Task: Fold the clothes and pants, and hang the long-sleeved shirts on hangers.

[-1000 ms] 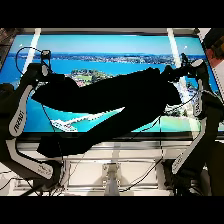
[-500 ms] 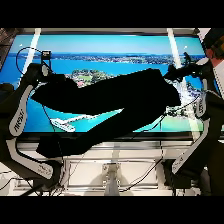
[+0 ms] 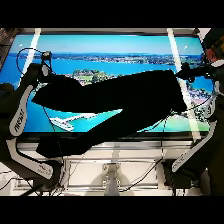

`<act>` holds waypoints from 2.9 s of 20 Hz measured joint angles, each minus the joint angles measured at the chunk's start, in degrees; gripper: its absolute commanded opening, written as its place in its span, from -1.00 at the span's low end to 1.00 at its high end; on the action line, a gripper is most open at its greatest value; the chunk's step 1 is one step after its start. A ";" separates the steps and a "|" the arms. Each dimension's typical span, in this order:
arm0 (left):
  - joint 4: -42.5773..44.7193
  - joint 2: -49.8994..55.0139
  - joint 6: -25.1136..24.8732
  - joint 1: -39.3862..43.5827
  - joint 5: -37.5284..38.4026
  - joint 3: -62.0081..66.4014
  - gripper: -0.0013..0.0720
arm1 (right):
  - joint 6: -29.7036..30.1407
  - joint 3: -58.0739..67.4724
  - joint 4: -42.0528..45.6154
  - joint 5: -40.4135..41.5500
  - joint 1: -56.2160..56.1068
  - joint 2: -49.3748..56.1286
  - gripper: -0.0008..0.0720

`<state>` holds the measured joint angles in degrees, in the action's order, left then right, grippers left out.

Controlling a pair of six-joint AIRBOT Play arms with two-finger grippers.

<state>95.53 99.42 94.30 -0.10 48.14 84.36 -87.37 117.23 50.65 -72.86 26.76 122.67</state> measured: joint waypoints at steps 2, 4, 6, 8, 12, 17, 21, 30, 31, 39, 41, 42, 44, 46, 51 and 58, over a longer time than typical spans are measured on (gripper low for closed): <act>0.00 0.00 -0.04 0.37 0.46 0.00 -0.94 | -2.78 0.00 0.46 1.68 1.38 -0.04 -0.94; 0.00 0.00 -0.17 0.83 0.52 0.00 -0.94 | -5.35 -0.02 0.57 3.19 2.93 -0.13 -0.94; 0.02 -0.04 -0.13 1.36 -0.46 0.00 -0.94 | -7.37 -0.02 0.81 4.31 4.20 -0.13 -0.94; 0.00 -0.26 1.33 1.75 -2.78 0.00 -0.94 | -9.62 -0.02 1.90 5.84 5.16 -0.13 -0.94; 0.15 -0.42 7.52 1.97 -8.61 0.00 -0.94 | -13.94 -0.02 3.56 9.01 6.05 -0.13 -0.94; 0.39 -0.42 10.58 2.16 -15.34 0.00 -0.93 | -18.45 -0.02 6.12 11.63 6.36 -0.13 -0.93; 0.46 -0.37 11.23 2.32 -20.59 0.00 -0.01 | -19.63 0.00 7.02 13.42 6.43 -0.13 0.00; 4.35 -0.33 11.21 0.04 -21.27 0.00 -0.92 | -19.23 0.11 6.88 13.70 8.46 -2.80 -0.64; 4.55 -0.35 11.19 -0.11 -19.74 0.00 -0.94 | -18.27 0.11 6.73 12.81 8.92 -3.37 -0.92; 4.59 -5.49 0.74 -0.85 1.60 -1.90 -0.95 | -0.66 -0.57 3.69 -7.23 14.38 -5.97 -0.94; 2.47 -9.14 -4.04 -2.23 4.68 -5.25 -0.95 | 3.32 -1.81 0.31 -12.33 16.26 -5.97 -0.94; -0.31 -11.26 -7.89 -3.32 6.67 -7.54 -0.95 | 4.94 -2.36 -2.21 -14.60 17.20 -5.81 -0.94; -7.67 -14.99 -16.98 -5.95 12.50 -12.39 -0.94 | 7.23 -3.21 -6.93 -18.32 18.60 -5.09 -0.93; -15.72 -17.84 -25.90 -9.03 21.88 -17.49 -0.94 | 8.57 -3.61 -10.36 -20.15 19.21 -4.61 -0.64; -25.38 -20.02 -35.01 -12.09 38.58 -27.54 0.13 | 9.92 -4.00 -12.85 -19.26 18.40 -3.98 0.15; -23.47 -19.15 -37.75 -10.05 38.99 -32.65 0.13 | 10.29 -4.00 -13.25 -18.27 17.29 -3.87 0.15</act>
<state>72.05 80.27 56.55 -10.15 87.13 51.70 -77.08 113.23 37.41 -91.13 44.05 118.80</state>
